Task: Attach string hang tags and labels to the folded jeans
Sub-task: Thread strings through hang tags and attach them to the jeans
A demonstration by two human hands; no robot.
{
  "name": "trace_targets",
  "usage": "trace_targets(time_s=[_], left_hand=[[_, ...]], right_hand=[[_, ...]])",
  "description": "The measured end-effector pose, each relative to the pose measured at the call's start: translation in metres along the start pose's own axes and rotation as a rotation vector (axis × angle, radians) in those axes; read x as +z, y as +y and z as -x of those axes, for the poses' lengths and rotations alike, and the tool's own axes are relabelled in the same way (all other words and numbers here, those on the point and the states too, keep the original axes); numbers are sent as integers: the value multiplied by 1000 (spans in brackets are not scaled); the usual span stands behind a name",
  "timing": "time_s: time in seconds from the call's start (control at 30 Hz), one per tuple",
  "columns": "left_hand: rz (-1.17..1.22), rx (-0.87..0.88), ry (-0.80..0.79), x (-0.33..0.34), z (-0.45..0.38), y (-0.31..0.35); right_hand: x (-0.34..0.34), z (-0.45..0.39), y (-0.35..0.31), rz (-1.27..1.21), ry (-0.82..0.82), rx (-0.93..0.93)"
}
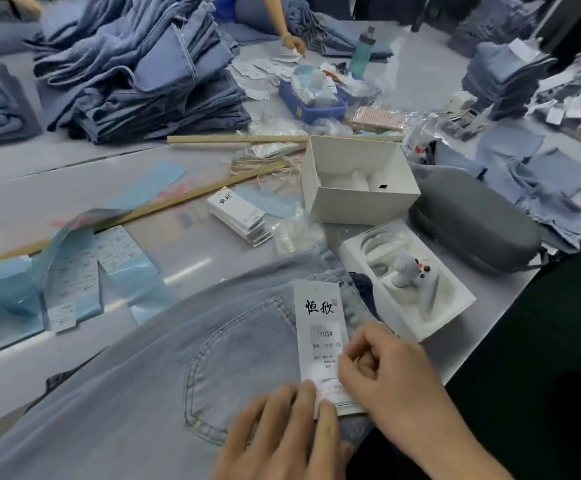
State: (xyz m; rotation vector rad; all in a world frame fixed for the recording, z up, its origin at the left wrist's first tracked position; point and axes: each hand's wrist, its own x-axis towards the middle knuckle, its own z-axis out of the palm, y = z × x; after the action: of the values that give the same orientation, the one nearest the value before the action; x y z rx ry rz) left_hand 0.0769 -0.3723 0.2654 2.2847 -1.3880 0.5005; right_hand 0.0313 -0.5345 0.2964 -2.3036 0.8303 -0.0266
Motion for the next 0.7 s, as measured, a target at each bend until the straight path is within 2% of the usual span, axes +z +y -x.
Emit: trace_targets(time_s=[0.1,0.23,0.3,0.4,0.5,0.6,0.67,0.7], left_hand=[[23,-34,-54,3,0,1],[-17,-46,3,7,-6,2],[-5,-57,-23,7,-6,1],[-21,-8,21,11,-2,0],[-11,23,-46,7,-1,-2],[53,13,-72,-2,-6,-3],[240,-100,-20,-6,-10,-9],[381,-273,50,-9,-16,-15]], right_hand=[[4,1,-6,271,5,-67],[0,-3,-8,367,86,-67],[-7,-8,-5,369,157,-91],[-3,-20,0,266,98,-105],[9,-31,3,137,63,-128],[7,-38,5,-128,37,-141],[4,-40,7,-337,-55,-135],[3,-40,7,-449,-110,-131]])
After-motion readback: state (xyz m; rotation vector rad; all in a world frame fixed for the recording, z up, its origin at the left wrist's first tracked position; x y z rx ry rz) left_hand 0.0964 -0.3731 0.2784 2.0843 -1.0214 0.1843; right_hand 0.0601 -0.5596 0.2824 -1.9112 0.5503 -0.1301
